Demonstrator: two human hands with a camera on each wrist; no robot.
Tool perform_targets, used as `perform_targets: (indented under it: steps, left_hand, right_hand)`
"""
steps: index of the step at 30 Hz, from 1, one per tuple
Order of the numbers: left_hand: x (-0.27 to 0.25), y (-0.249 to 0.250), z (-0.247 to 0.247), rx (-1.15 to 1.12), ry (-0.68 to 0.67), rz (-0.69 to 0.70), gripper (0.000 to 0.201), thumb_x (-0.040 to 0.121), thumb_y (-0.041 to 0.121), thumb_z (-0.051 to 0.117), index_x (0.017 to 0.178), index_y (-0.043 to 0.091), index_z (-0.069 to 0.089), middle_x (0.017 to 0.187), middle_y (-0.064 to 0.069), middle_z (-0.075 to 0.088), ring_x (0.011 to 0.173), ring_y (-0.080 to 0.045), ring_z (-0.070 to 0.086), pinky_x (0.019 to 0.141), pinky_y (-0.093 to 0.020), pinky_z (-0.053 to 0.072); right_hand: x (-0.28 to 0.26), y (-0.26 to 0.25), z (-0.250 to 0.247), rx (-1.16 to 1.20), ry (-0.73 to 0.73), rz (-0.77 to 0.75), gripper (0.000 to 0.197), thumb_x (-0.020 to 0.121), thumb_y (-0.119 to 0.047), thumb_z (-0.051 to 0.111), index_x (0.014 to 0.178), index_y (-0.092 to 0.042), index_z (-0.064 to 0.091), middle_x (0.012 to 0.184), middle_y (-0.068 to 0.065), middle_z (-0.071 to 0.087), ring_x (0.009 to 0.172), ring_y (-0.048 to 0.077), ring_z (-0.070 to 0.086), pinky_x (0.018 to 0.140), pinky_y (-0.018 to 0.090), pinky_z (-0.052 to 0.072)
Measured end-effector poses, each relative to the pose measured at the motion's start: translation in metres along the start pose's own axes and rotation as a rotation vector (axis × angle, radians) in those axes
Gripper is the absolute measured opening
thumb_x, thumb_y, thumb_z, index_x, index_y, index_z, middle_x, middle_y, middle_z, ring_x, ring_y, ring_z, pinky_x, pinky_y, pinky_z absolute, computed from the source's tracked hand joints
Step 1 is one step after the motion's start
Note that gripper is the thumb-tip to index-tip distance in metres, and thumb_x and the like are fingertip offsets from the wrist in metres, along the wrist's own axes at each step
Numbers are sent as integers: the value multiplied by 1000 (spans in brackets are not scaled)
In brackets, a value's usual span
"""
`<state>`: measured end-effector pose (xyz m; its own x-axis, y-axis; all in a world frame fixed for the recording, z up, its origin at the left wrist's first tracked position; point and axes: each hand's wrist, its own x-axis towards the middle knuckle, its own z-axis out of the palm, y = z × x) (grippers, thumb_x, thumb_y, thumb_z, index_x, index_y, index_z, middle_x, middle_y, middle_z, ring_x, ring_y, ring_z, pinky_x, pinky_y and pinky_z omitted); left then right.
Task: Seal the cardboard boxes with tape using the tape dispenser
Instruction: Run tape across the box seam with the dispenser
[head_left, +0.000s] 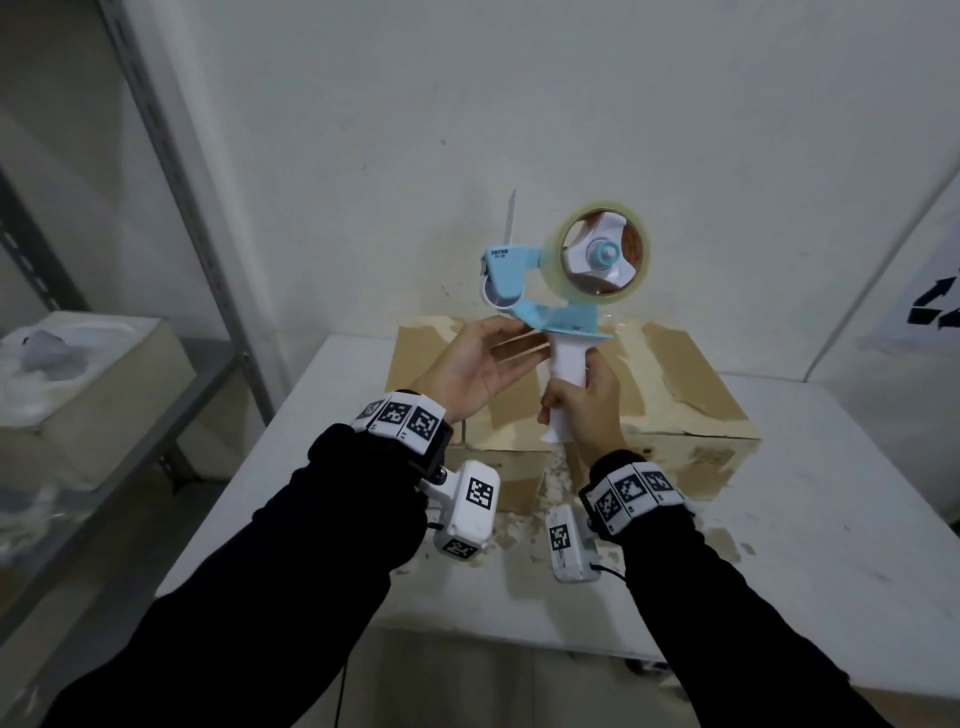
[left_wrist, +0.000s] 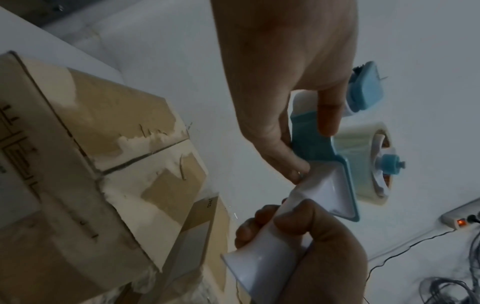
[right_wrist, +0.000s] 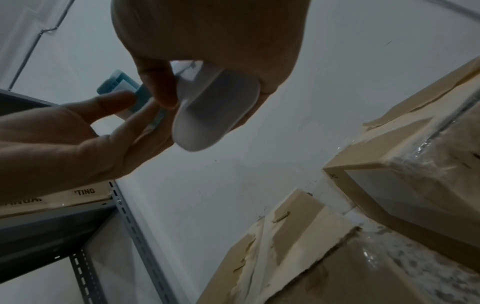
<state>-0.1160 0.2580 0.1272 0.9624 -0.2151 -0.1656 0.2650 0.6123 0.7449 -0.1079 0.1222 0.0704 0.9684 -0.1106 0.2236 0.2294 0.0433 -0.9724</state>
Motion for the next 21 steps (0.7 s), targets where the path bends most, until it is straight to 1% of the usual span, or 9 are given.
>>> perform_targets:
  steps: [2, 4, 7, 10, 13, 14, 16, 19, 21]
  left_hand:
    - [2, 1, -1, 2, 29, 33, 25, 89, 1, 51, 111, -6, 59, 106, -19, 66, 97, -26, 66, 87, -28, 53]
    - [5, 2, -4, -10, 62, 86, 19, 87, -3, 54, 104, -8, 62, 94, -16, 71, 84, -20, 70, 81, -23, 56]
    - [8, 8, -9, -29, 101, 142, 11, 86, -5, 57, 93, -6, 65, 84, -13, 73, 77, -16, 71, 75, -19, 57]
    - [11, 12, -12, -24, 114, 139, 10, 86, -3, 56, 92, -5, 65, 81, -13, 73, 74, -14, 72, 73, -18, 57]
    - [14, 13, -14, -40, 154, 127, 11, 89, -1, 53, 92, -5, 63, 86, -15, 70, 70, -16, 71, 73, -19, 57]
    - [15, 13, -15, -59, 178, 134, 12, 90, 1, 51, 93, -4, 61, 89, -16, 68, 72, -17, 71, 73, -20, 57]
    - [17, 13, -18, -116, 206, 146, 15, 91, 6, 48, 98, -2, 58, 98, -17, 65, 84, -22, 68, 78, -25, 57]
    - [19, 14, -18, -95, 129, 115, 27, 94, 12, 44, 115, 0, 56, 113, -18, 64, 105, -28, 62, 87, -33, 54]
    - [20, 15, -16, -73, 103, 97, 30, 97, 15, 44, 120, 0, 55, 116, -18, 64, 105, -27, 63, 86, -33, 54]
  right_hand:
    - [1, 1, 1, -6, 4, -2, 30, 51, 3, 52, 76, -13, 51, 58, 14, 50, 37, 25, 46, 40, 28, 43]
    - [3, 2, 1, -1, 14, -2, 30, 51, 4, 52, 76, -13, 52, 61, 15, 50, 38, 26, 45, 41, 29, 43]
    - [5, 5, 1, -9, 42, -3, 27, 50, 4, 52, 73, -11, 52, 61, 15, 51, 40, 27, 44, 43, 32, 43]
    - [7, 7, 1, -21, 51, 0, 25, 51, 3, 53, 73, -10, 52, 60, 15, 52, 41, 27, 45, 44, 33, 44]
    - [8, 8, 0, -25, 40, 4, 29, 51, 1, 53, 78, -7, 52, 62, 13, 51, 40, 26, 45, 44, 33, 44]
    - [8, 8, 0, -28, 33, 3, 30, 51, 1, 53, 80, -6, 52, 62, 13, 52, 40, 26, 46, 44, 32, 45]
    - [7, 10, 0, -41, 15, -4, 33, 52, 2, 53, 84, -8, 53, 63, 13, 53, 40, 26, 47, 44, 32, 46]
    - [6, 12, -2, -86, 3, -20, 37, 54, 1, 55, 90, -6, 54, 64, 8, 55, 41, 22, 49, 43, 32, 47]
    - [6, 12, -4, -109, 12, -28, 31, 55, -1, 55, 85, -9, 54, 62, 7, 54, 40, 19, 49, 42, 31, 47]
